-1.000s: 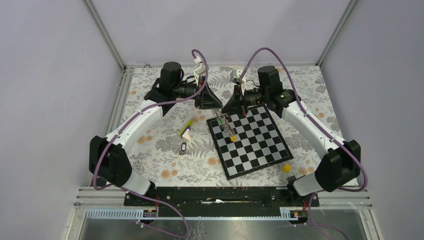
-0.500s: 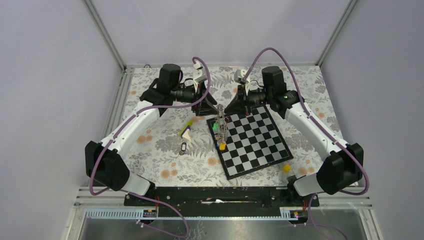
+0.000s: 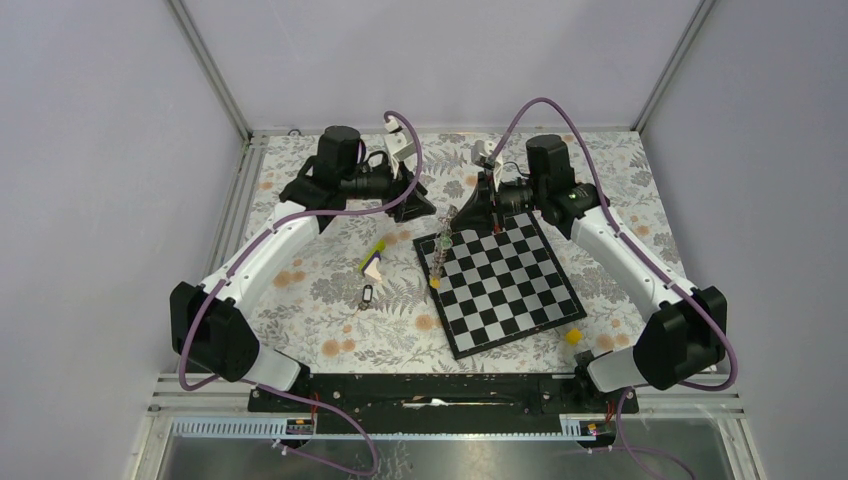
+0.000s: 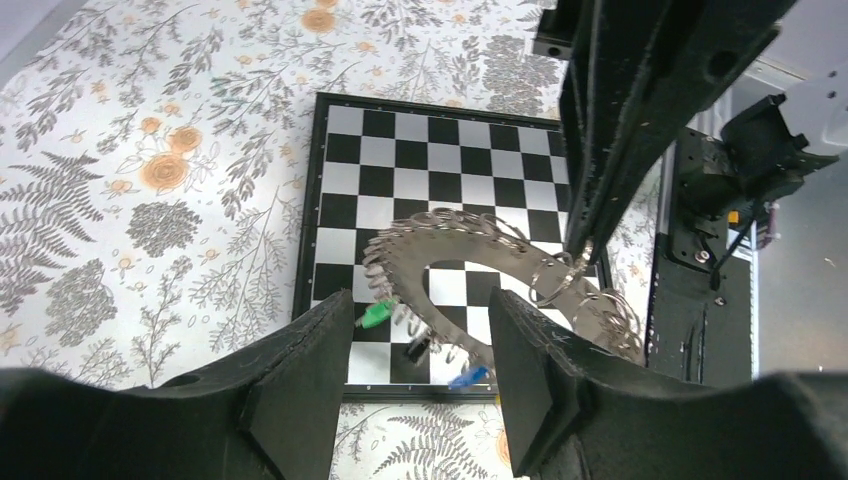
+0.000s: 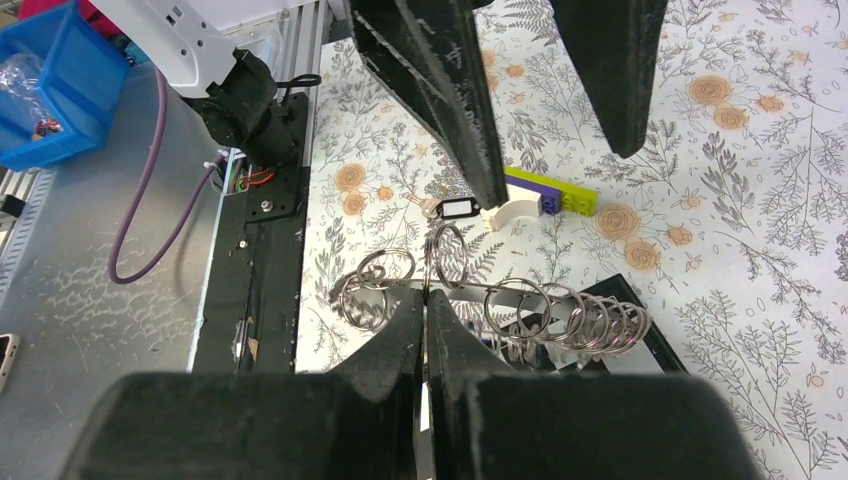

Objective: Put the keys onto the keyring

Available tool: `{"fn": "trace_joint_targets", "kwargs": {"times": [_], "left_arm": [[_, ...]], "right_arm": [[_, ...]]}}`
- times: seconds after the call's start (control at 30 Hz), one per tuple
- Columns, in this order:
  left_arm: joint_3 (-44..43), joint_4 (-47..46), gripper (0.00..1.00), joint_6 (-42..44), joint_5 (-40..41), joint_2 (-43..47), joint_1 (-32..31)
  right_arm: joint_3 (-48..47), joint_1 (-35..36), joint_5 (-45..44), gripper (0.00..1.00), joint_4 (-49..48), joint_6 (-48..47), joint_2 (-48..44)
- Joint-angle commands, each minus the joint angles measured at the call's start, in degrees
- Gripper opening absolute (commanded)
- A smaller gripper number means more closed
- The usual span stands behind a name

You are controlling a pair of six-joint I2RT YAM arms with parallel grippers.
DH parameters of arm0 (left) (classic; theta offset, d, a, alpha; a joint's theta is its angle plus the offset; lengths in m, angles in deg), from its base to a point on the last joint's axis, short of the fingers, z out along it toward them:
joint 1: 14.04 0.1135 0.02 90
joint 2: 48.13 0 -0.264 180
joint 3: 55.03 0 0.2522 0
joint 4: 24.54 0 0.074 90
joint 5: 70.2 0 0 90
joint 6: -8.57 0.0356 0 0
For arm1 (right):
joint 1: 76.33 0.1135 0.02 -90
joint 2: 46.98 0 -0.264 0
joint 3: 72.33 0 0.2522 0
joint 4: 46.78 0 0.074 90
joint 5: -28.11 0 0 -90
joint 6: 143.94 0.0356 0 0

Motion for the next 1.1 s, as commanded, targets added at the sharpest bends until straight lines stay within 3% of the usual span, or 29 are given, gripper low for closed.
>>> {"fn": "trace_joint_targets", "kwargs": {"times": [0.0,0.33,0.6,1.07], "left_arm": [[-2.22,-3.83,0.57,-1.7,3.74,0.16,0.1],[-1.94,2.29,0.62,6.23,-4.1,1.28,0.1],[-2.89,0.97,0.65,7.25,-6.36,-0.45,-1.48],[-4.57,2.43,0.6,18.42,-11.82,-3.55,-2.27]], "right_arm": [[0.11,-0.52,2.9,0.0,-3.81,1.19,-3.04],[0.61,-1.01,2.67,0.0,-5.01,2.37,-3.16],[1.76,-1.49,4.48,0.0,-8.12,5.28,-3.35],[3.13,-1.75,6.59,0.0,-9.86,6.73,-3.16]]}}
